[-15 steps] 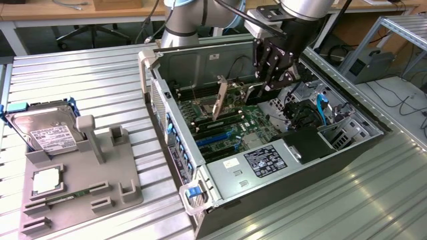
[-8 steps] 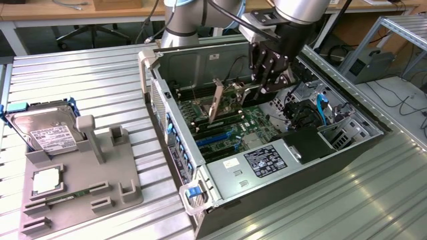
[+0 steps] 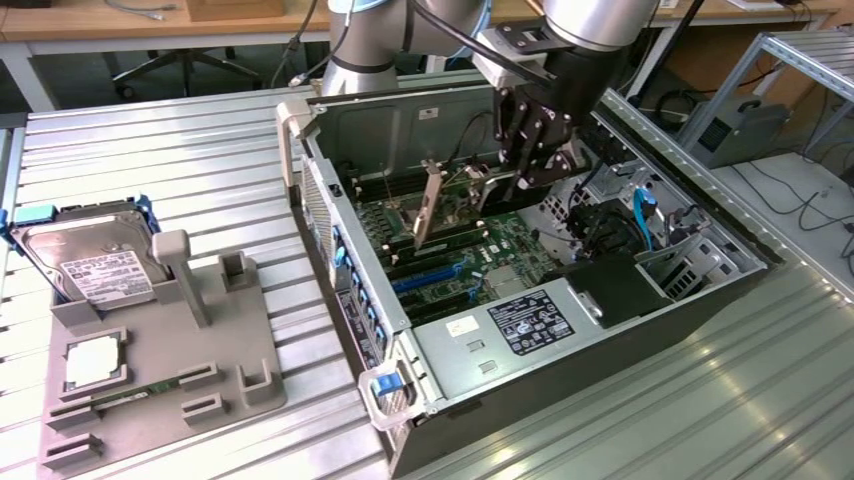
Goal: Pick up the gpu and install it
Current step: 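Insert the gpu into the slot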
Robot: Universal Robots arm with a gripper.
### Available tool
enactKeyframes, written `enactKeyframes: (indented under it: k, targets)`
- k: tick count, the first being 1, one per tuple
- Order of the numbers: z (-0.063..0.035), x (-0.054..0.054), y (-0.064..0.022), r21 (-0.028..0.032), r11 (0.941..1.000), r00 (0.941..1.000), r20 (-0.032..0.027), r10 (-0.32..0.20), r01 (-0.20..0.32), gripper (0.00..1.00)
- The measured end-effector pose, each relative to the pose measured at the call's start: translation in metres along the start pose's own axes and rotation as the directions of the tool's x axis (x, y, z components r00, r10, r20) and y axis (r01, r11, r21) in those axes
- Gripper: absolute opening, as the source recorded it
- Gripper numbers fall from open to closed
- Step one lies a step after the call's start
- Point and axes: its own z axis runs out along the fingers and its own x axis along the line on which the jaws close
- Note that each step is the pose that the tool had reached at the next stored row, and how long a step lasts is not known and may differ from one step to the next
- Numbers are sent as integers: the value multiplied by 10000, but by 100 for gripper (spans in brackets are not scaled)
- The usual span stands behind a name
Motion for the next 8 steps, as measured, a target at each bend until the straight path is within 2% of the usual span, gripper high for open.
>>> enactKeyframes:
  k: [8]
  targets:
    - [5,-2,20,0,10000,10000,-1,0,0,27]
